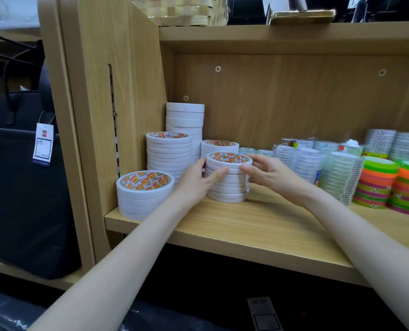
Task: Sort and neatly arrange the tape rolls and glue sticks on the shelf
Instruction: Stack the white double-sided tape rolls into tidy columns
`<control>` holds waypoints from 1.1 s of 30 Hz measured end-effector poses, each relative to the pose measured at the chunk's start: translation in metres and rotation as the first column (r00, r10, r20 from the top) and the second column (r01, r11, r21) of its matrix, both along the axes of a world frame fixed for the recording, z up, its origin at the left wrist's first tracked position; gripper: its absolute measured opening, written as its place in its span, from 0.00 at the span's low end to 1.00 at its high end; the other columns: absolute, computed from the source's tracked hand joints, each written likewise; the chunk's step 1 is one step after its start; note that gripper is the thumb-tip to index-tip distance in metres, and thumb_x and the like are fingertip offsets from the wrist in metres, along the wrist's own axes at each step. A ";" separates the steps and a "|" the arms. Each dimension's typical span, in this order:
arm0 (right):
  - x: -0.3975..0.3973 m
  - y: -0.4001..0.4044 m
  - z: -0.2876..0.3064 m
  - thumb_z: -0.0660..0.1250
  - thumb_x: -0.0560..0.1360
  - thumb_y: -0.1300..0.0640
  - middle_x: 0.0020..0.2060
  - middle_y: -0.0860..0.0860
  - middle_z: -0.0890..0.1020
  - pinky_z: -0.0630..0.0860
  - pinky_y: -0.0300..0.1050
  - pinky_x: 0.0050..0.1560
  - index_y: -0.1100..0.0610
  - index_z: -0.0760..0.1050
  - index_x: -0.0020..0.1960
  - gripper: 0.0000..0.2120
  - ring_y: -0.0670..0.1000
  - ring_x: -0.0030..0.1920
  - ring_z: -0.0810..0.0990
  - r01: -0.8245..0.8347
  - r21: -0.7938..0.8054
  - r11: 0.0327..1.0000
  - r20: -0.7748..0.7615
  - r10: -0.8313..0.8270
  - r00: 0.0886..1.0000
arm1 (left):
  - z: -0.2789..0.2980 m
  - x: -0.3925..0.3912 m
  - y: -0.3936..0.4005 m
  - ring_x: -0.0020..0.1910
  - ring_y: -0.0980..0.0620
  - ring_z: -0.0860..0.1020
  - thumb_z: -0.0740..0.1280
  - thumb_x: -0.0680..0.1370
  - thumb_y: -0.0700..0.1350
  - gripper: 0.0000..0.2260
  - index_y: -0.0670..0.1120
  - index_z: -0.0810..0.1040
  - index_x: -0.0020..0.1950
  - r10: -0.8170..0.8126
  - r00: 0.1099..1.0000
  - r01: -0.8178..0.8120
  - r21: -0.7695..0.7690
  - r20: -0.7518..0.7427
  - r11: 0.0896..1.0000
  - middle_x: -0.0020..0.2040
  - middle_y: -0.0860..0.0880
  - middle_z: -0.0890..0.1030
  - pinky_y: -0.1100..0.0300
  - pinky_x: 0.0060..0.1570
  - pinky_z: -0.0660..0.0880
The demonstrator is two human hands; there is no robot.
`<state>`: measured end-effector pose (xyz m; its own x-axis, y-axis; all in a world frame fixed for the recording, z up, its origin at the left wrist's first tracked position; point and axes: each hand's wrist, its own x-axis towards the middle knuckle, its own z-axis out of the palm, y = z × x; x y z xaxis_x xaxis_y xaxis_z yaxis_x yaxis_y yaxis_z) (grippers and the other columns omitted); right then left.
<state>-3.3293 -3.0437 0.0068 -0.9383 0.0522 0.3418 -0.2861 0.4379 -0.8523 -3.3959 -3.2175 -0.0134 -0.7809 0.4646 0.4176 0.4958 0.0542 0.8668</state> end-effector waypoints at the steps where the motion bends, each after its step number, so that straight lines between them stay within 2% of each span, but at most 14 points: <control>1: 0.001 0.000 0.000 0.62 0.78 0.58 0.57 0.49 0.80 0.76 0.33 0.54 0.60 0.72 0.64 0.15 0.39 0.54 0.79 0.004 0.006 1.000 -0.002 -0.004 1.000 | 0.000 0.000 0.000 0.58 0.54 0.76 0.68 0.75 0.50 0.20 0.47 0.73 0.65 0.006 1.000 -0.006 -0.001 -0.002 1.000 0.60 0.50 0.78 0.55 0.61 0.73; 4: 0.003 0.004 0.001 0.65 0.76 0.55 0.60 0.47 0.79 0.75 0.34 0.56 0.58 0.71 0.65 0.19 0.41 0.59 0.76 0.020 0.097 0.995 0.043 -0.024 0.999 | -0.001 0.000 0.000 0.58 0.53 0.77 0.69 0.74 0.50 0.20 0.46 0.73 0.65 0.041 0.999 -0.043 -0.049 -0.036 0.998 0.60 0.49 0.79 0.55 0.60 0.73; 6: 0.005 0.008 0.001 0.69 0.73 0.55 0.59 0.47 0.79 0.73 0.36 0.57 0.55 0.72 0.64 0.21 0.42 0.60 0.76 0.020 0.245 0.969 0.125 -0.052 0.991 | -0.006 -0.002 -0.001 0.58 0.52 0.77 0.71 0.72 0.49 0.22 0.45 0.73 0.64 0.085 0.992 -0.101 -0.184 -0.093 0.978 0.60 0.49 0.79 0.54 0.60 0.73; 8: 0.005 0.009 -0.002 0.74 0.69 0.59 0.57 0.49 0.80 0.74 0.41 0.60 0.56 0.73 0.63 0.23 0.46 0.58 0.77 0.019 0.335 0.942 0.165 -0.078 0.983 | -0.012 -0.001 -0.001 0.60 0.51 0.75 0.74 0.69 0.48 0.26 0.45 0.71 0.64 0.103 0.983 -0.148 -0.318 -0.154 0.936 0.62 0.49 0.77 0.52 0.61 0.72; 12: 0.005 0.006 -0.004 0.75 0.66 0.64 0.53 0.50 0.83 0.75 0.43 0.60 0.57 0.75 0.60 0.23 0.48 0.54 0.81 0.081 0.326 0.942 0.128 -0.129 0.983 | -0.010 0.001 -0.001 0.62 0.49 0.73 0.75 0.68 0.48 0.28 0.46 0.70 0.64 0.155 0.955 -0.251 -0.412 -0.253 0.876 0.63 0.49 0.75 0.55 0.60 0.70; 15: 0.005 0.004 -0.004 0.76 0.65 0.63 0.50 0.50 0.84 0.75 0.46 0.60 0.56 0.77 0.57 0.22 0.48 0.52 0.82 0.124 0.351 0.928 0.088 -0.164 0.982 | -0.008 0.001 -0.001 0.62 0.50 0.74 0.76 0.67 0.46 0.28 0.45 0.71 0.65 0.137 0.964 -0.219 -0.391 -0.226 0.894 0.63 0.49 0.76 0.57 0.61 0.71; 18: 0.003 0.000 -0.006 0.77 0.64 0.61 0.49 0.49 0.83 0.76 0.47 0.58 0.56 0.78 0.55 0.21 0.47 0.50 0.82 0.165 0.410 0.897 0.043 -0.199 0.979 | -0.007 0.001 -0.002 0.59 0.50 0.76 0.77 0.66 0.46 0.28 0.45 0.73 0.64 0.130 0.975 -0.188 -0.355 -0.181 0.916 0.61 0.48 0.78 0.52 0.60 0.72; 22: 0.001 0.002 -0.006 0.78 0.63 0.57 0.49 0.48 0.83 0.76 0.46 0.58 0.56 0.77 0.56 0.23 0.46 0.50 0.82 0.196 0.438 0.877 0.024 -0.230 0.973 | -0.007 -0.001 -0.002 0.57 0.50 0.78 0.77 0.66 0.46 0.25 0.45 0.75 0.61 0.138 0.975 -0.190 -0.329 -0.173 0.925 0.58 0.48 0.80 0.52 0.59 0.73; 26: 0.003 0.004 -0.004 0.76 0.66 0.58 0.52 0.49 0.83 0.75 0.46 0.61 0.58 0.76 0.60 0.24 0.45 0.52 0.81 0.117 0.350 0.929 0.099 -0.161 0.982 | -0.008 -0.002 -0.001 0.56 0.50 0.78 0.76 0.66 0.46 0.24 0.45 0.76 0.60 0.149 0.972 -0.201 -0.319 -0.179 0.926 0.57 0.48 0.80 0.51 0.58 0.74; 29: 0.006 0.002 -0.003 0.74 0.69 0.60 0.55 0.50 0.82 0.75 0.40 0.58 0.59 0.75 0.61 0.22 0.45 0.55 0.80 0.096 0.267 0.959 0.094 -0.125 0.988 | -0.009 -0.002 -0.002 0.57 0.51 0.77 0.77 0.66 0.45 0.24 0.46 0.75 0.60 0.119 0.987 -0.143 -0.264 -0.104 0.954 0.58 0.48 0.80 0.51 0.60 0.73; 31: 0.006 -0.002 -0.003 0.74 0.68 0.60 0.58 0.46 0.79 0.74 0.36 0.57 0.56 0.72 0.63 0.25 0.43 0.58 0.77 0.079 0.218 0.973 0.073 -0.097 0.993 | -0.008 0.000 -0.003 0.58 0.52 0.77 0.76 0.67 0.46 0.24 0.47 0.74 0.61 0.104 0.992 -0.116 -0.211 -0.067 0.970 0.59 0.50 0.79 0.51 0.61 0.72; 33: 0.004 -0.005 -0.005 0.76 0.67 0.58 0.60 0.44 0.76 0.75 0.38 0.57 0.52 0.68 0.66 0.30 0.43 0.58 0.77 0.065 0.205 0.977 0.072 -0.081 0.994 | -0.007 0.001 -0.003 0.58 0.53 0.76 0.75 0.69 0.48 0.24 0.47 0.73 0.63 0.087 0.996 -0.090 -0.150 -0.022 0.985 0.59 0.51 0.79 0.52 0.62 0.72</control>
<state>-3.3250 -3.0487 0.0017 -0.9592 0.0589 0.2764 -0.1816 0.6208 -0.7626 -3.3946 -3.2203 -0.0204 -0.8159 0.4523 0.3601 0.4962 0.2280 0.8378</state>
